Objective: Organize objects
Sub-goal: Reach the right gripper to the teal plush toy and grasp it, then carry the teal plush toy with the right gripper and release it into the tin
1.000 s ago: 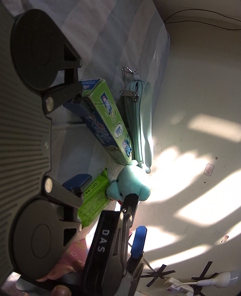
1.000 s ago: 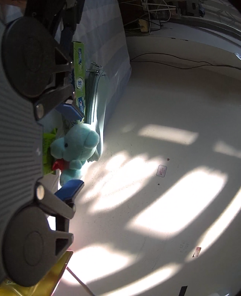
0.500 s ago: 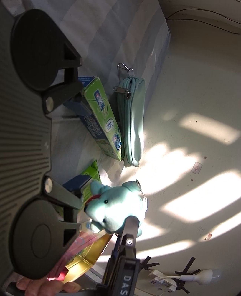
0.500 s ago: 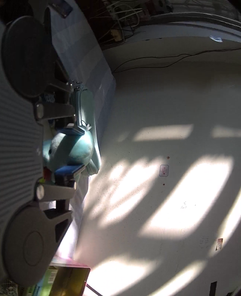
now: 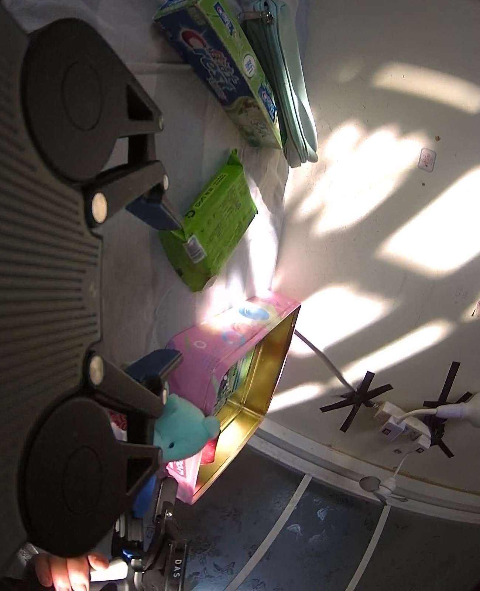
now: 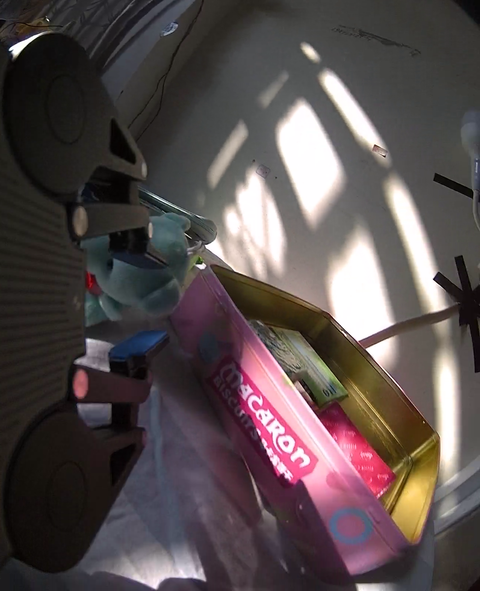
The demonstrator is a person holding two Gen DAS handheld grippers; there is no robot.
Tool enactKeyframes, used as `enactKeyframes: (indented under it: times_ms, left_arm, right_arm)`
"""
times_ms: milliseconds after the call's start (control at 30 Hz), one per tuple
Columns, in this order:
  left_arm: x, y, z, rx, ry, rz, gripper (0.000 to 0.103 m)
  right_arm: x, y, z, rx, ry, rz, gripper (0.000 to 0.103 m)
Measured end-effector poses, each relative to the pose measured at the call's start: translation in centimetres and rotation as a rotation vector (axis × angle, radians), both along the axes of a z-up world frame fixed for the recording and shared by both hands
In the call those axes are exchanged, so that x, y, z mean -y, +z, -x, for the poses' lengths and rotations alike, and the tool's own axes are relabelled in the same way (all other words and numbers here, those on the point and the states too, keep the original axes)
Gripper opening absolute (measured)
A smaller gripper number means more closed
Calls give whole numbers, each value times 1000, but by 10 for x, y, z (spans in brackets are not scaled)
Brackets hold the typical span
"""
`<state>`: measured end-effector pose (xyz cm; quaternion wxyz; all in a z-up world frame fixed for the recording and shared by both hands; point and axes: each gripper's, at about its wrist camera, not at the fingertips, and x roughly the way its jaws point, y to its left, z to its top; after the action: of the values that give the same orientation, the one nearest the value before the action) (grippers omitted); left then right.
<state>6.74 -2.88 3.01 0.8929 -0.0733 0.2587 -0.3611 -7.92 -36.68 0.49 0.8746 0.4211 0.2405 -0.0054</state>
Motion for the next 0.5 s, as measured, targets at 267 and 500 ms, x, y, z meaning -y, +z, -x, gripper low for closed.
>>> enactKeyframes:
  times_ms: [267,500]
  left_arm:
    - [49,-8,8,-145,-144,20,73]
    - [79,-3,18,-113,-172,-37,73]
  right_arm:
    - [4,6,11,53,15,141,52]
    - [0,0,-9,78,121,140,62]
